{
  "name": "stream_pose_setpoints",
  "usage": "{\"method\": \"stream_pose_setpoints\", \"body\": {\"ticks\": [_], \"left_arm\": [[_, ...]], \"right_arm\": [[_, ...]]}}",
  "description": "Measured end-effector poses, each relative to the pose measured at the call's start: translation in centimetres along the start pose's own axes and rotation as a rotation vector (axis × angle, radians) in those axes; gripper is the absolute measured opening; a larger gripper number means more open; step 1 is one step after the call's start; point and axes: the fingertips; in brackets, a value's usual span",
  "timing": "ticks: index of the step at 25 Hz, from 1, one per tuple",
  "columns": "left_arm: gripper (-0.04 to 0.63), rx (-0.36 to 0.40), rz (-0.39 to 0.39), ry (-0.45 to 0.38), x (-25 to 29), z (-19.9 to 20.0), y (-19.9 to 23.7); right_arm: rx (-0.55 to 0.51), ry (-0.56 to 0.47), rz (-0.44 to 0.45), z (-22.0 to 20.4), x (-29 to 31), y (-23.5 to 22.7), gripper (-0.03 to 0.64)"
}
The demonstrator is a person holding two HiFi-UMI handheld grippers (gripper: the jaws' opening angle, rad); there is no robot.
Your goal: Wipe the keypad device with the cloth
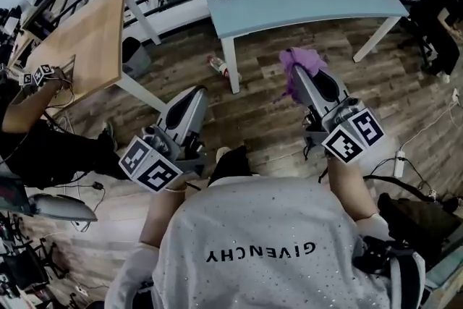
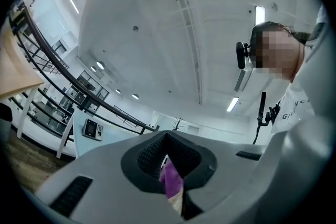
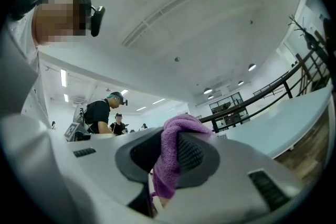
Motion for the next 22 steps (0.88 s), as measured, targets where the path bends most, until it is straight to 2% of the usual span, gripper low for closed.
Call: {"method": "stream_pose_setpoints", "body": {"ticks": [6, 10, 17, 22], "left_arm": [[0.002, -0.005, -0.015, 0.043, 3.3, -1.2, 3.1], [0.002, -0.028, 0.016, 0.054, 5.6, -0.6, 7.0], [0.002, -0.045, 0.028, 0.049, 11.4, 3.2, 15.7], [0.002, -0.026, 0.015, 0.038, 15.0, 6.9, 21.0]], "right_arm": [[0.07, 0.024, -0.01, -1.5, 2.9, -4.6, 0.064], [0.056, 0.044, -0.006, -1.6, 6.2, -7.0, 0.064], [0.06, 0.089, -0.021, -0.3, 15.7, -13.3, 0.064], [0.045, 0.087, -0.015, 1.9, 22.1, -16.4, 0.064]]}}
Point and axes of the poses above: the fingertips, and each gripper's own axes: x forward along the fingers, y to its left, z out of its top, and after that the axes turned 6 degrees about y, right-handed
